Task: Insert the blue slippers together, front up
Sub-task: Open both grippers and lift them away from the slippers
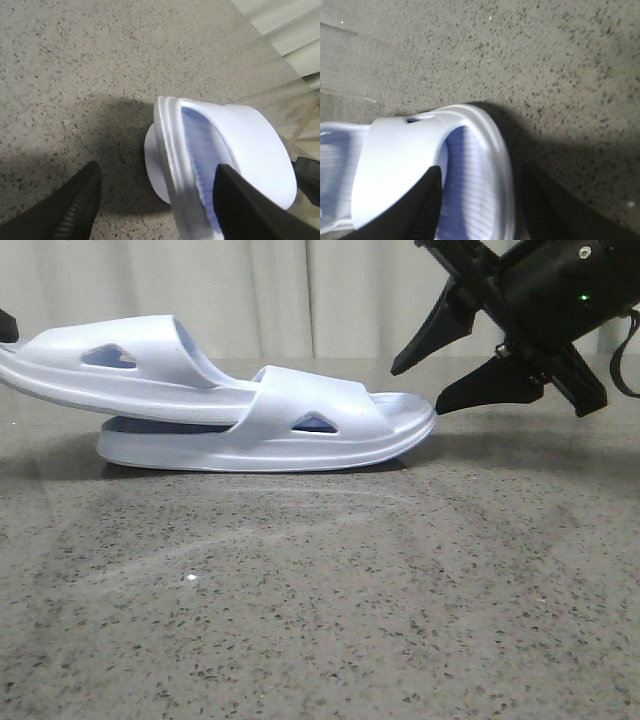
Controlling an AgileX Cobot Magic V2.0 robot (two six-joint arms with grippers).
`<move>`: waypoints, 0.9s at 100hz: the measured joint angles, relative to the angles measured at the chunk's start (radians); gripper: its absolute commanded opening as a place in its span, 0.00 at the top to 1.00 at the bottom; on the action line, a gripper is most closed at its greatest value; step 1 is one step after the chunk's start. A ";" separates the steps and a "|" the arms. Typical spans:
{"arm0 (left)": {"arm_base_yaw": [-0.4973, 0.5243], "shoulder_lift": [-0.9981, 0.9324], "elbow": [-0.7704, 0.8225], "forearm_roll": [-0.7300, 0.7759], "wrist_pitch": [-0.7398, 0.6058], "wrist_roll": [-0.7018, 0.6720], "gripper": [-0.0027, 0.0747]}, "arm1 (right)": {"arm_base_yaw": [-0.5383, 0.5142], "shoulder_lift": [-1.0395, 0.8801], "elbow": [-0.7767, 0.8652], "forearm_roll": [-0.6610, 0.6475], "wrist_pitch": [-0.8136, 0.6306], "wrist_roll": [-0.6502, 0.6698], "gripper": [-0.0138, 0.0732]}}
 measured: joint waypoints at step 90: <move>0.000 -0.005 0.000 -0.184 -0.058 0.240 0.41 | 0.000 -0.101 0.000 -0.022 -0.187 -0.128 0.49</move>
